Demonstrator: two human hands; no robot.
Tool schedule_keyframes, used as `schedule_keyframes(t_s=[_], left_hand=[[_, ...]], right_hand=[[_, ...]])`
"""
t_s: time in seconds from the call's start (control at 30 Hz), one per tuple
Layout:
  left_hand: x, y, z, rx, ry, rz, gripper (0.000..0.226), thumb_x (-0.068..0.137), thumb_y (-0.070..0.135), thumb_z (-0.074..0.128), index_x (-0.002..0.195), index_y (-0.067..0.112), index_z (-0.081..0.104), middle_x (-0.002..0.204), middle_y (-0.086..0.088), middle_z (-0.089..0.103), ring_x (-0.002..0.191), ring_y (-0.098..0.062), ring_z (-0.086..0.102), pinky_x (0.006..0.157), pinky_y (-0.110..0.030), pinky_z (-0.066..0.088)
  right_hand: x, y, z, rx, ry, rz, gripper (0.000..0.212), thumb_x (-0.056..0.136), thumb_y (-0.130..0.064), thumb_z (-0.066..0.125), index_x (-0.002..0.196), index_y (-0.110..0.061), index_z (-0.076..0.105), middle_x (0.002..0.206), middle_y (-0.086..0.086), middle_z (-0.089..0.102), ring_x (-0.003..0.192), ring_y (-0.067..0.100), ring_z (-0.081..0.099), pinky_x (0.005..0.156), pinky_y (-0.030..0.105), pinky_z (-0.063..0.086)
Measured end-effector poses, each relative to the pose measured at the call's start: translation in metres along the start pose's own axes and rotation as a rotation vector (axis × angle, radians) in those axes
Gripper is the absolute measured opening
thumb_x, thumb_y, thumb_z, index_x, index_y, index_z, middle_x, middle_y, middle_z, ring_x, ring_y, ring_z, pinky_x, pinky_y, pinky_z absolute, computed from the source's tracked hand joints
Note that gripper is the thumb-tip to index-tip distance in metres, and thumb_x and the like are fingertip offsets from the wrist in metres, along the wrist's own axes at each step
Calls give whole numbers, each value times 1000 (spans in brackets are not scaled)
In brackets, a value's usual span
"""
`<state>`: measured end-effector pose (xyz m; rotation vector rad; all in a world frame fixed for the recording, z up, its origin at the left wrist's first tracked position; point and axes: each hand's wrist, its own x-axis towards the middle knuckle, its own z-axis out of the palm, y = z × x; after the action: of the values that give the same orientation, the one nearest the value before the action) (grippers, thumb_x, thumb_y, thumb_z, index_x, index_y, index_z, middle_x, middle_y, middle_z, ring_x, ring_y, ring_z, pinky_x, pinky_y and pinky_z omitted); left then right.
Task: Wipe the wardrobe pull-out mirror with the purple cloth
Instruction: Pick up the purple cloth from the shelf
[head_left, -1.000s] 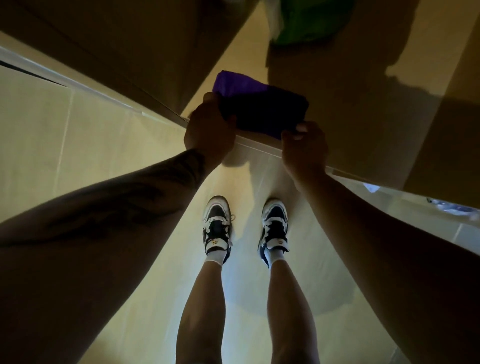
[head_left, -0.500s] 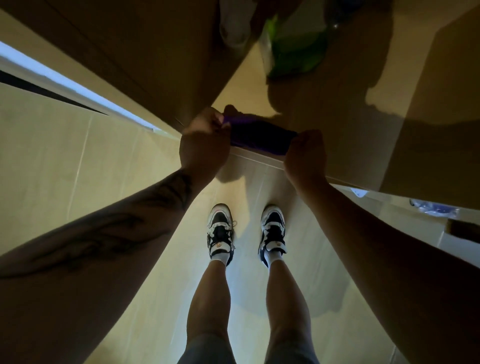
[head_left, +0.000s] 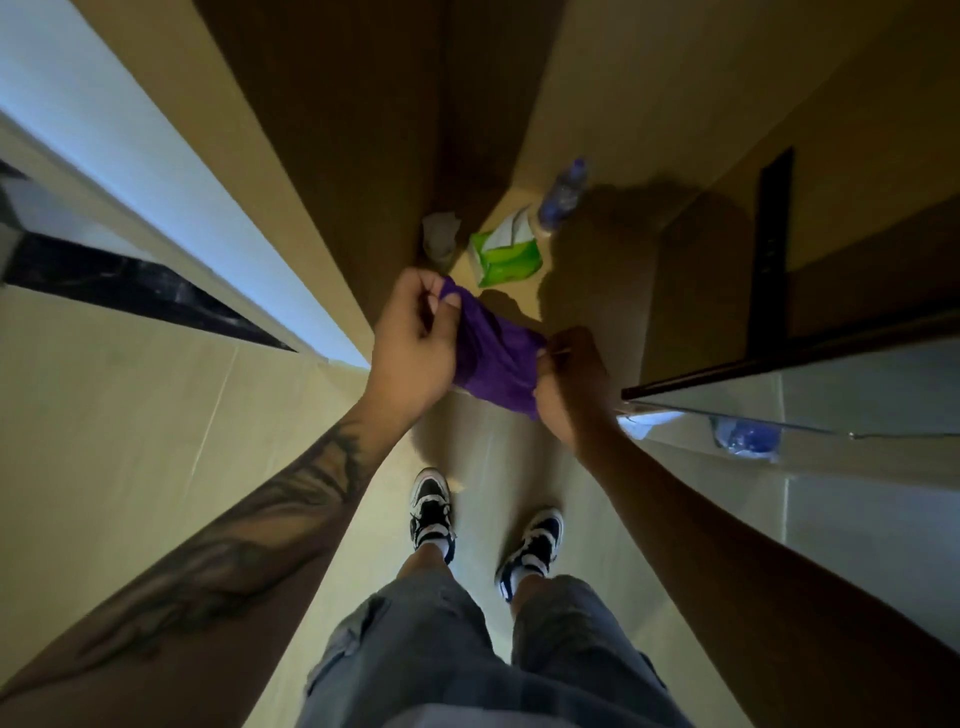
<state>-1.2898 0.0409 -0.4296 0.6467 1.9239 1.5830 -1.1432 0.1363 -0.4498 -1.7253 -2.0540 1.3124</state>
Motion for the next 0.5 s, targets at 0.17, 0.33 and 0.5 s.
schedule_keyframes(t_s=[0.17,0.33,0.5], left_hand=[[-29,69,0,14,-77,125,6,101,26,53,99,32,55,84,9,59,75,-5,57,69,-24,46],[-64,124,17,103,-61,258,18,107,19,52,100,35,55,81,21,59,74,-1,56,69,-19,44],[-106,167,30,142,75,308,15,108,17,54,98,27,57,79,11,61,71,-8,57,67,-25,46]], right_hand=[[-35,-23,-42,8,-21,-107,23,104,-10,54,89,-26,45,81,-11,54,71,2,53,60,16,38],[-71,-26,-80,271,-144,-77,10,102,-16,58,102,-26,59,105,-3,65,95,14,65,74,23,54],[-113,-30,-133,383,-305,-173,8,98,-35,67,105,-37,64,112,-6,72,99,15,70,75,32,58]])
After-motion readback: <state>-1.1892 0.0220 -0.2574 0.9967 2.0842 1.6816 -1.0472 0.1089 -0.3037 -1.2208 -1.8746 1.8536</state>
